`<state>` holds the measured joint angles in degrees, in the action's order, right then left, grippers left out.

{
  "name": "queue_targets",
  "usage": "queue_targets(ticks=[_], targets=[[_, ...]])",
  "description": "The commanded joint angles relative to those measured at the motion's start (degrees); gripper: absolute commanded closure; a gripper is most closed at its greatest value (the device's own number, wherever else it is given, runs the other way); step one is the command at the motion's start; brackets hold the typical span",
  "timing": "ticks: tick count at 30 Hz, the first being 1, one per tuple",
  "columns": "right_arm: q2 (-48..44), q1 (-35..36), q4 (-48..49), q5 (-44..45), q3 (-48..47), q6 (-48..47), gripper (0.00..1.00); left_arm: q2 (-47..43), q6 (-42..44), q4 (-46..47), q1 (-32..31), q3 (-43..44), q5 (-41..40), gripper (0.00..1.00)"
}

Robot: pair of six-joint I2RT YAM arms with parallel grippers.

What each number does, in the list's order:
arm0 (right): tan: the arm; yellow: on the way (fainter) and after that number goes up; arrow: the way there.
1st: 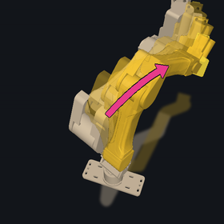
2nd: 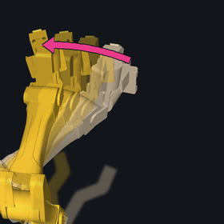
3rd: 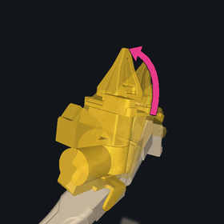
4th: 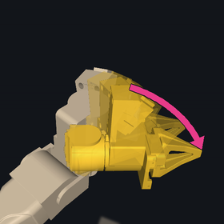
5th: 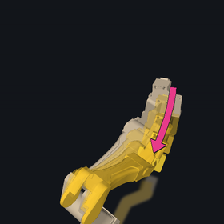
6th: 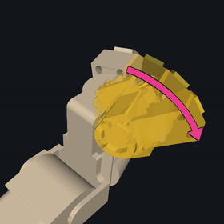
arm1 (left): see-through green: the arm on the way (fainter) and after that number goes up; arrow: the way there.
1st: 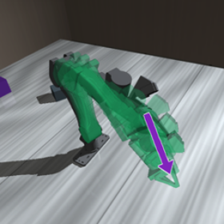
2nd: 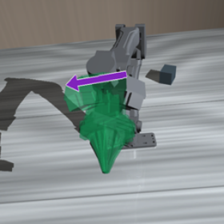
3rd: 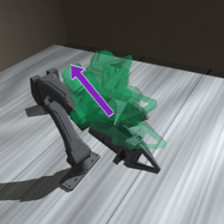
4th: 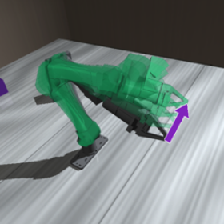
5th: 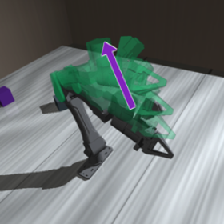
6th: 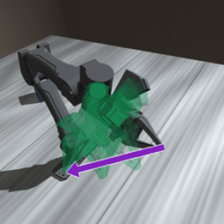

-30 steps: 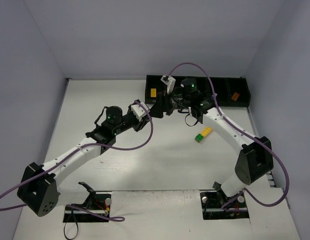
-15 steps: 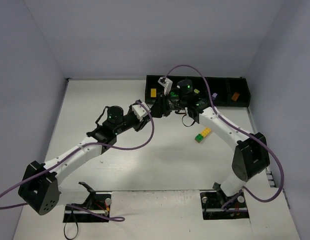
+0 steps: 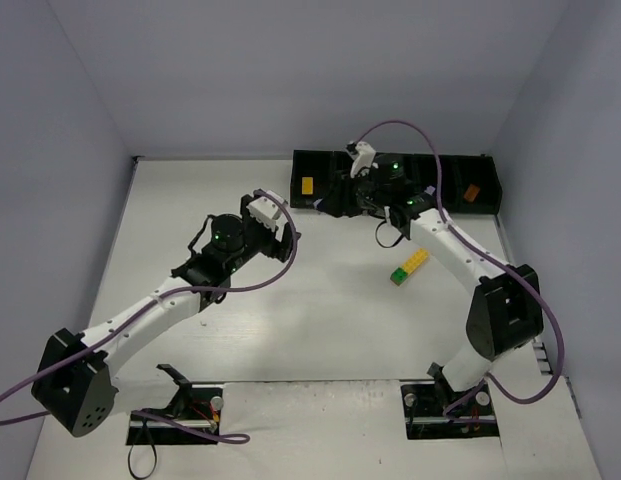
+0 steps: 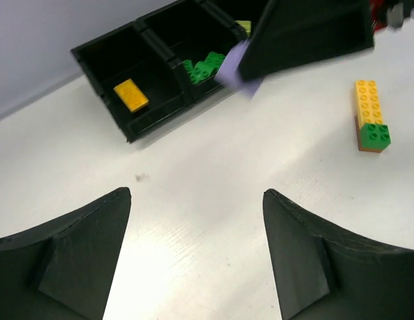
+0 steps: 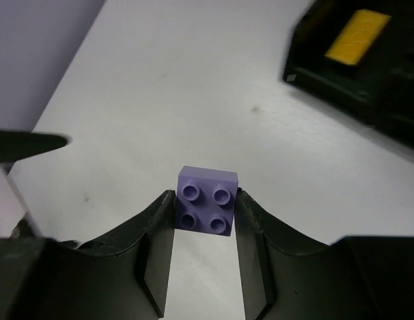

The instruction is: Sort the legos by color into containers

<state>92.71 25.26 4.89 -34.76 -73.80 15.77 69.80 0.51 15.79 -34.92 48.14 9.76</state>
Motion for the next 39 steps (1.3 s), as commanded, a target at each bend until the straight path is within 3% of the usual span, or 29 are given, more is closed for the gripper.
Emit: queue_targets(ticks=[1, 6, 10, 16, 21, 24, 25, 27, 30, 39], targets=[[-2.44, -7.47, 2.59, 10.58, -0.56, -1.79, 1.0, -4.75, -7.8, -1.1, 0.11, -0.84, -7.64, 0.27], [-1.48, -16.36, 2.59, 28.13, -1.26, -3.55, 1.0, -9.67, -13.24, -7.16, 0.29, -4.72, -10.81, 0.27], [2.65, -23.49, 2.67, 33.52, -4.41, -3.38, 1.0, -14.07, -16.42, -9.72, 0.38, -7.79, -10.82, 0.27], [12.84, -30.7, 2.67, 33.18, -12.06, -3.9, 1.0, -14.44, -16.51, -11.57, 0.11, -8.33, -12.48, 0.27], [21.72, -31.76, 2.59, 32.92, -19.0, -5.05, 0.98, -11.53, -16.24, -12.71, 0.11, -6.66, -12.13, 0.27], [25.59, -31.85, 2.59, 32.65, -21.55, -5.31, 0.87, -10.39, -16.42, -13.07, 0.02, -6.3, -11.69, 0.27], [26.38, -31.93, 2.59, 32.65, -23.04, -5.14, 0.77, -10.3, -16.42, -12.98, 0.11, -6.39, -11.61, 0.27], [28.74, -32.11, 2.32, 32.13, -24.37, -5.05, 0.67, -10.3, -16.33, -12.98, 0.11, -6.57, -11.52, 0.27], [30.25, -32.11, 1.45, 31.34, -26.48, -5.31, 0.59, -9.95, -16.33, -13.59, 0.11, -6.39, -11.6, 0.27], [22.1, -32.11, 0.74, 29.76, -21.31, -6.46, 0.51, -9.07, -16.86, -13.77, 0.11, -5.16, -9.76, 0.27]])
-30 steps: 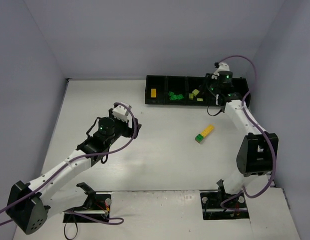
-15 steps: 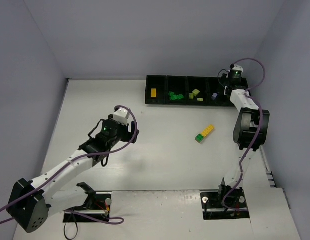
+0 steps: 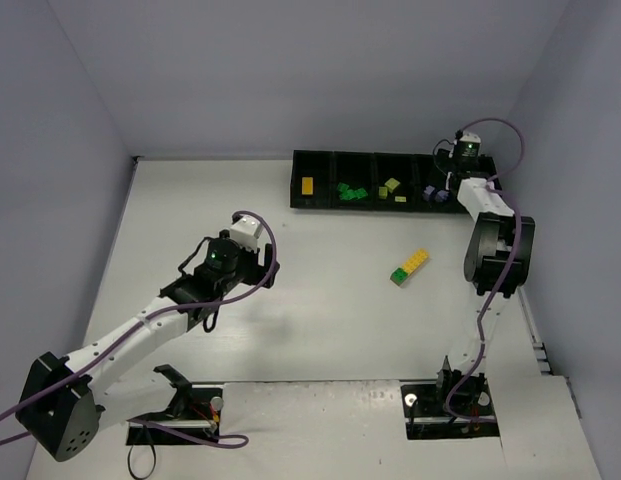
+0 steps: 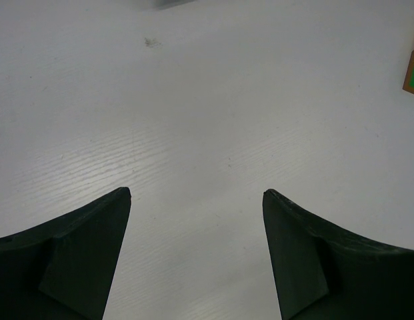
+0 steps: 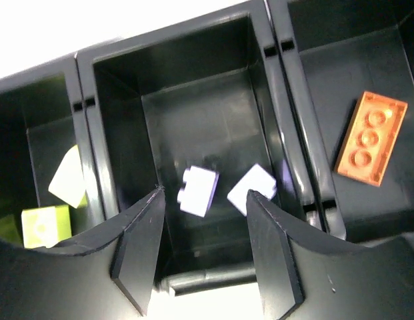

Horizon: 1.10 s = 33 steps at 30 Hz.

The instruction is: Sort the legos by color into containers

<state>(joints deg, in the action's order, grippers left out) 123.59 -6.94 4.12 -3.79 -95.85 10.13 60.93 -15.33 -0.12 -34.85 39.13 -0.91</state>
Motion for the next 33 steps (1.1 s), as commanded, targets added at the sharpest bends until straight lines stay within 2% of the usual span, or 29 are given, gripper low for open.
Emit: queue_targets(ticks=[1, 6, 12, 14, 16, 21, 25, 33], targets=[[-10.2, 0.17, 1.5, -1.83, 3.45, -0.29, 0.51, -0.28, -1.1, 2.05, 0.05, 3.93, 0.91, 0.27], [-20.46, 2.8, 1.5, -3.59, 15.5, 2.61, 0.52, -0.02, -2.33, 0.92, 0.05, 4.9, 0.91, 0.27], [-31.55, 8.85, -0.86, 1.76, 31.85, 7.52, 0.51, 0.42, -2.95, -2.14, 0.05, 6.91, 2.32, 0.27], [-33.58, 10.19, -2.35, 5.27, 36.5, 10.07, 0.35, 1.21, -3.12, -4.61, 0.13, 8.06, 2.75, 0.27], [-35.87, 11.59, -3.24, 6.34, 39.24, 13.85, 0.28, 1.56, -3.91, -6.11, 0.13, 9.64, 3.62, 0.27], [-38.07, 13.27, -7.63, 10.03, 45.3, 21.32, 0.29, 0.77, -5.32, -7.53, 0.13, 10.35, 5.83, 0.27], [-37.72, 13.36, -10.18, 11.44, 46.89, 26.07, 0.33, -0.28, -4.62, -7.79, 0.13, 9.39, 5.39, 0.27], [-35.26, 13.44, -10.19, 9.86, 48.57, 28.8, 0.41, -1.43, -4.79, -7.09, 0.05, 7.62, 4.86, 0.27]])
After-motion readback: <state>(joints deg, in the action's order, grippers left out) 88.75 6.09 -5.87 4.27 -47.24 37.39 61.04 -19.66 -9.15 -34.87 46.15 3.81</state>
